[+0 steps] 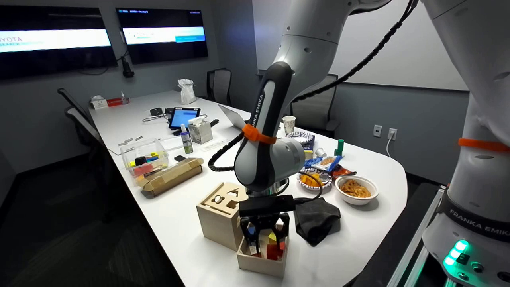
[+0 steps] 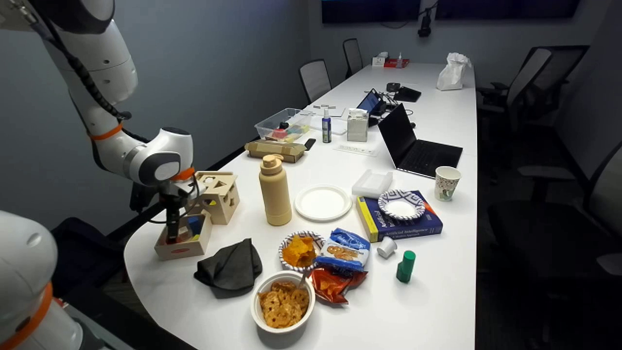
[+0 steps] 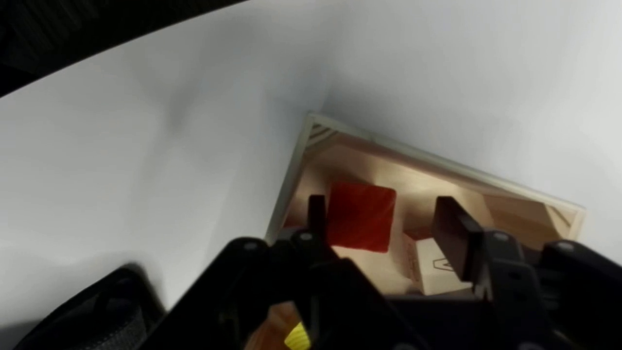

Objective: Remove the orange cube from the wooden box and put it inside the shape sorter

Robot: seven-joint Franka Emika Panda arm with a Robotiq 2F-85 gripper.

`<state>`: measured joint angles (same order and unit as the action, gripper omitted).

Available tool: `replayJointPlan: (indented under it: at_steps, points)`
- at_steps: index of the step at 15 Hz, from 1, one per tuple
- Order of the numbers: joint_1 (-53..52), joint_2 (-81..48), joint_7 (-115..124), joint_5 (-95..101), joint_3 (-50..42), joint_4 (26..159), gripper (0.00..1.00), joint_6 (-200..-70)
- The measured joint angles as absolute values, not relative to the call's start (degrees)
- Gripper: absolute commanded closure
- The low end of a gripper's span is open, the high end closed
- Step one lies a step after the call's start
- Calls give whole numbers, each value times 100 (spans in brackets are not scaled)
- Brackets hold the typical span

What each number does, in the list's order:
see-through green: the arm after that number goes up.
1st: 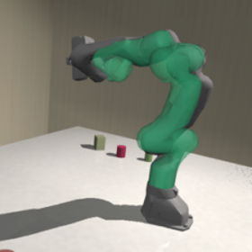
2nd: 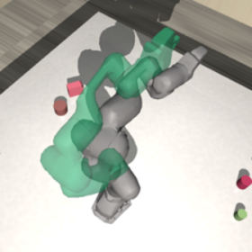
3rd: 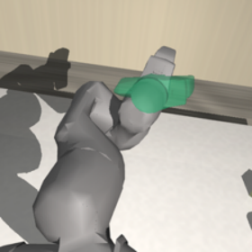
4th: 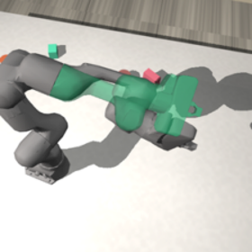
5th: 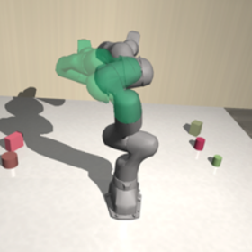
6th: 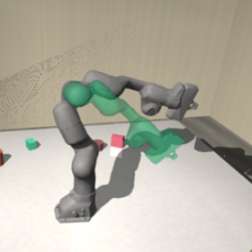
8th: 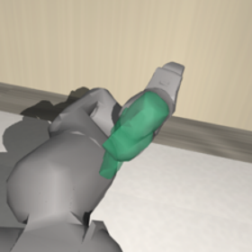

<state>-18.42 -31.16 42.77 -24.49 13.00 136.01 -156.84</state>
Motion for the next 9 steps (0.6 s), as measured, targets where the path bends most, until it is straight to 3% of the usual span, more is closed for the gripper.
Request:
replayJointPlan:
  at_steps: [3, 5, 6, 9]
  points:
    - [-1832, -3178, 4277, -2449, 1300, 13558, 38, -15651]
    - [-1825, -3215, 4277, -2449, 1297, 13530, 63, -15612]
    - [-1824, -3236, 4277, -2449, 1295, 13515, 63, -15604]
    - [-1821, -3281, 4277, -2449, 1290, 13483, 89, -15592]
